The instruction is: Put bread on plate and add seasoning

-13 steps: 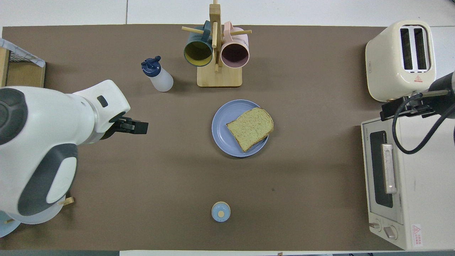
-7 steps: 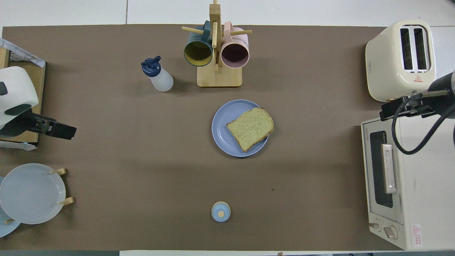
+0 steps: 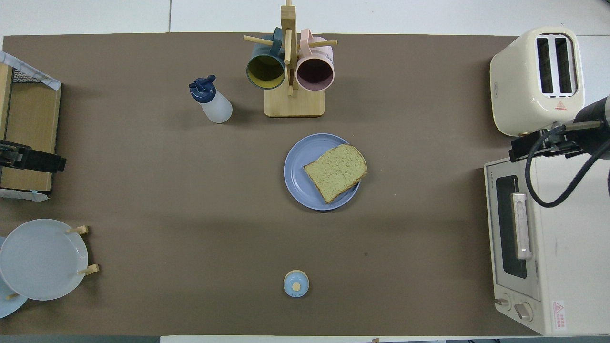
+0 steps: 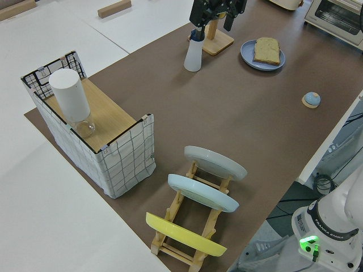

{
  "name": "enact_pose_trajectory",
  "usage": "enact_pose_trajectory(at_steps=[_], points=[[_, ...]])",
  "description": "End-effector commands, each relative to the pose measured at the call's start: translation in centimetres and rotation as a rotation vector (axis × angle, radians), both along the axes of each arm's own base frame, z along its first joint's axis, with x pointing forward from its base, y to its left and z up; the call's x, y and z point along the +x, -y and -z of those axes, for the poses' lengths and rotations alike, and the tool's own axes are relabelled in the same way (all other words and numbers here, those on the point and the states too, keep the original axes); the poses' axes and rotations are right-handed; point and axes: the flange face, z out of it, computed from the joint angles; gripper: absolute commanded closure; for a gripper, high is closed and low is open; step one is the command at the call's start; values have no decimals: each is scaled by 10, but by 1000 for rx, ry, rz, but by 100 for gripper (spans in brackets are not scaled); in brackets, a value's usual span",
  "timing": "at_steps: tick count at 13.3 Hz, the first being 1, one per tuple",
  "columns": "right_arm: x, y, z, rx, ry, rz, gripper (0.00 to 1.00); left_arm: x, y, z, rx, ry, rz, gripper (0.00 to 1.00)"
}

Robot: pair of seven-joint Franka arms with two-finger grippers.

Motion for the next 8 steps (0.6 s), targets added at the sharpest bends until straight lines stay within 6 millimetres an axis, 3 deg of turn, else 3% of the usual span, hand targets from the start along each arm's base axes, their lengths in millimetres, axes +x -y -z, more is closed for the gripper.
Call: enact_pose_trajectory(at_steps=[1,2,5,6,8], points=[[-6,3,0,3,6,12,0,25,-5,-13,-33,-51,-47,0],[-6,3,0,3,4,12,0,23,-1,-16,-32,-28,-60,0],[-6,3,0,2,3,12,0,-1,8,21,-24,-77,-157,0],[-6,3,0,2,3,14,0,-1,-5,20,-27,-86,-183,0],[-6,3,0,2,3,15,0,4,-6,20,-16,-76,-186,0]])
